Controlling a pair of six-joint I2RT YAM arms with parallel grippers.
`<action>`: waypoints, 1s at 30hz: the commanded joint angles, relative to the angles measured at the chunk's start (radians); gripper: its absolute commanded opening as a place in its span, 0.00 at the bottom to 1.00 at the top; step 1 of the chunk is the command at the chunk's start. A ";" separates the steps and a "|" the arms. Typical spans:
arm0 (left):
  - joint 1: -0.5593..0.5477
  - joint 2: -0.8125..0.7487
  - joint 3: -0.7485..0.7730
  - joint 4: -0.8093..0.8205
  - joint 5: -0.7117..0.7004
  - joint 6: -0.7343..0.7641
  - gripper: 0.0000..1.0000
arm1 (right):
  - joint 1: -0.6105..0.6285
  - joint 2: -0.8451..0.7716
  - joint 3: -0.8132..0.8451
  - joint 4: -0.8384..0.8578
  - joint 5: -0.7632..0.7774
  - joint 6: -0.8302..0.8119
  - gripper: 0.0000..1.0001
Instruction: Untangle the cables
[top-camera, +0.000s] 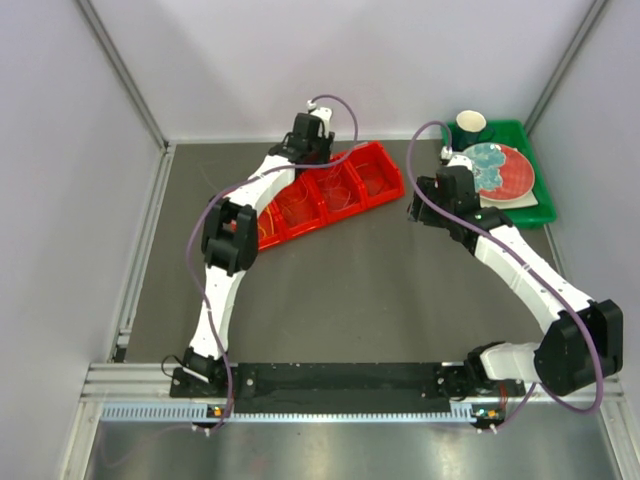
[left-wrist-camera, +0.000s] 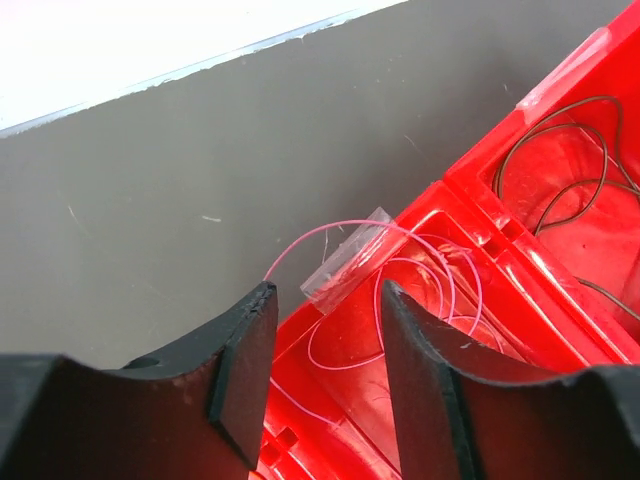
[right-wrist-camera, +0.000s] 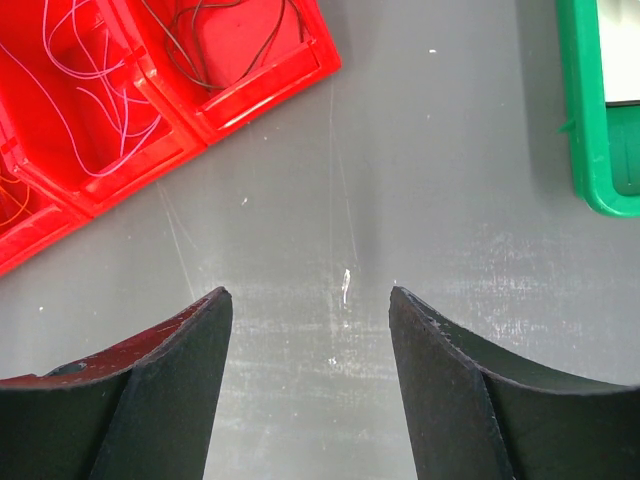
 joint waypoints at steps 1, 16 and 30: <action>-0.006 -0.033 -0.009 0.029 0.019 -0.005 0.50 | -0.011 0.009 0.052 0.021 -0.010 -0.001 0.64; -0.007 -0.206 -0.211 0.170 0.054 -0.028 0.41 | -0.010 0.015 0.047 0.030 -0.014 0.001 0.64; -0.012 -0.153 -0.177 0.133 0.137 -0.046 0.41 | -0.010 0.007 0.043 0.023 -0.008 0.002 0.64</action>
